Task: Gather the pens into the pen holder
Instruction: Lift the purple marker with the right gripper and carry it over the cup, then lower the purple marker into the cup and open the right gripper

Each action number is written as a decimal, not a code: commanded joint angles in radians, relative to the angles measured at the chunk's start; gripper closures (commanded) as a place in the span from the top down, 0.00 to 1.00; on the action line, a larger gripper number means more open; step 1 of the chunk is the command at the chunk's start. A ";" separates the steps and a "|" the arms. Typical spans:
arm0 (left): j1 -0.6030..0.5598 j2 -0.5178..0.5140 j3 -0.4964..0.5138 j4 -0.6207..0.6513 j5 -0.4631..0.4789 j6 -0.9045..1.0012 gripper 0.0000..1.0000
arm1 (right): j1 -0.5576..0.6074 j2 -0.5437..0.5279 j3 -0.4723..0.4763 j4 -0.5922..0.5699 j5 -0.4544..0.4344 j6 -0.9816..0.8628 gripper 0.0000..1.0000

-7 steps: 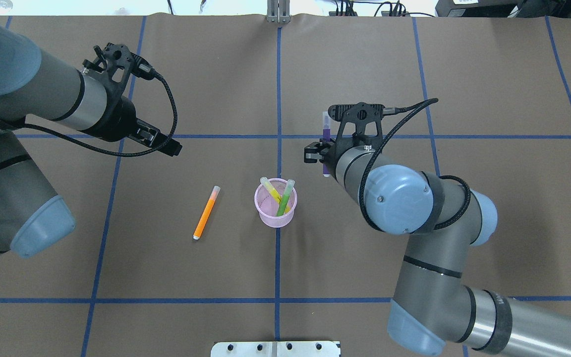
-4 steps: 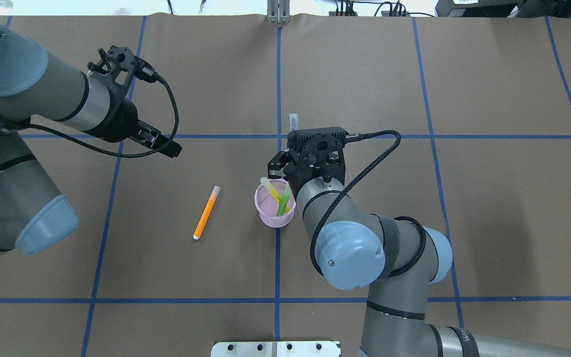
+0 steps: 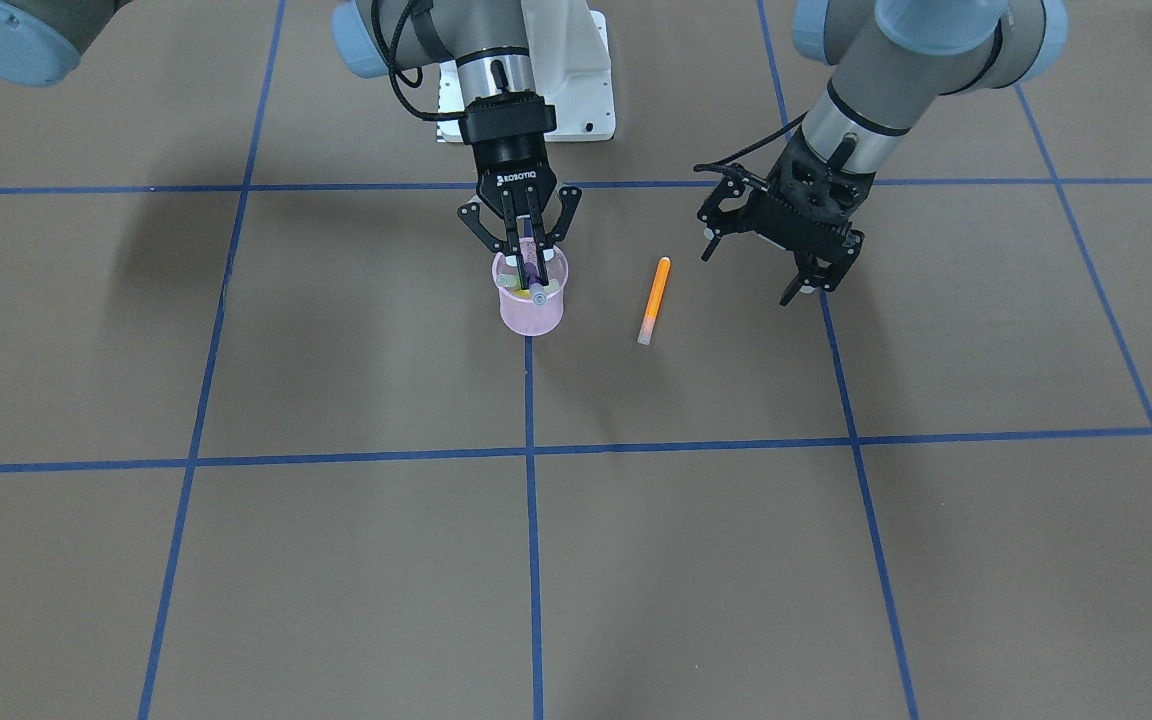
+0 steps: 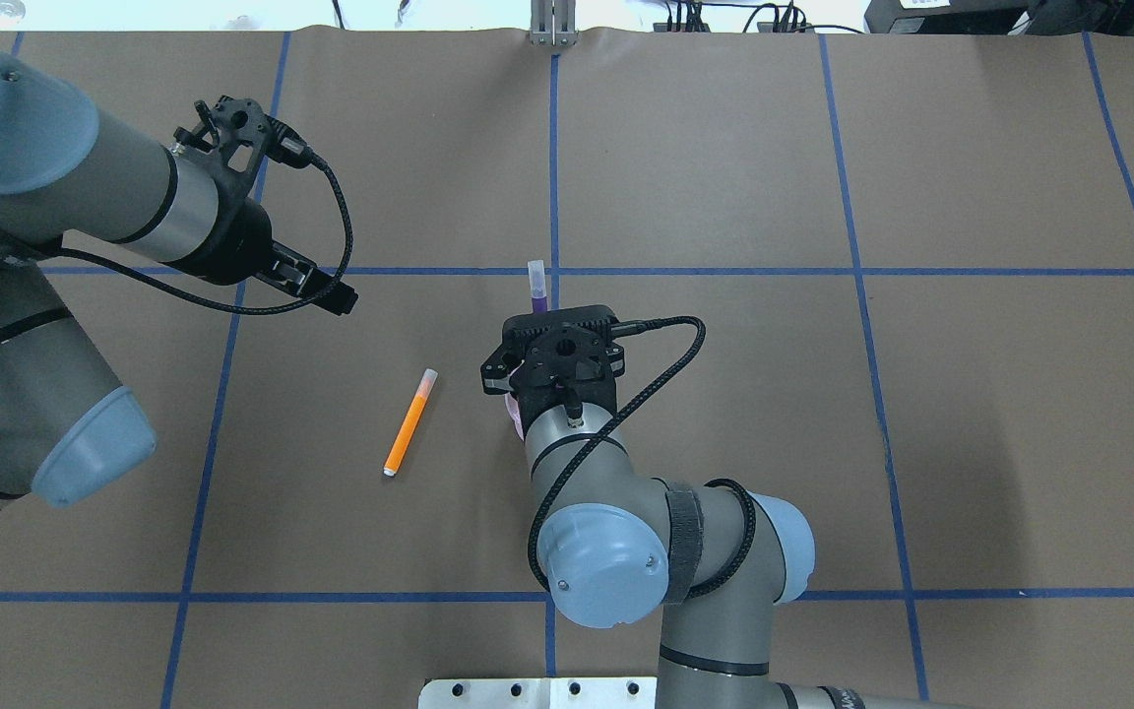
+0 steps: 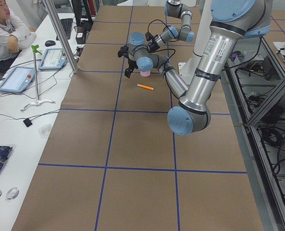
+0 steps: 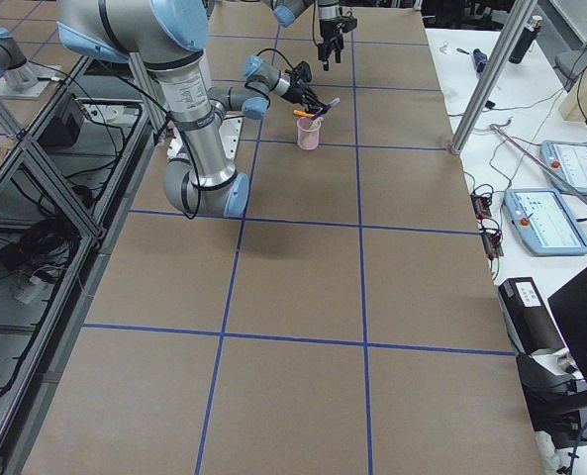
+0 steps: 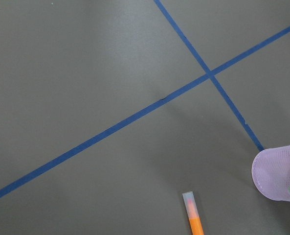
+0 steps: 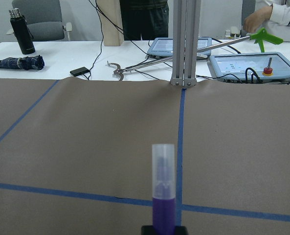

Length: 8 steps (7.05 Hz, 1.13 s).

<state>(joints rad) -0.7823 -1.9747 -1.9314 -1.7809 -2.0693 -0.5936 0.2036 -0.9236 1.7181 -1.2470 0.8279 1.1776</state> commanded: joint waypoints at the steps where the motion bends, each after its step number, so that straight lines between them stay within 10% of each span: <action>1: 0.000 -0.004 0.002 0.000 0.000 0.000 1.00 | -0.013 -0.009 -0.002 0.001 -0.001 0.011 0.87; 5: 0.000 -0.006 0.002 0.000 0.000 -0.005 1.00 | -0.001 -0.006 0.023 0.006 0.029 0.011 0.99; 8: 0.008 -0.004 0.003 0.000 0.000 -0.008 1.00 | 0.115 -0.006 0.047 -0.005 0.239 0.013 0.99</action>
<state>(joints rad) -0.7767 -1.9790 -1.9292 -1.7810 -2.0693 -0.6006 0.2634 -0.9300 1.7589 -1.2466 0.9698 1.1892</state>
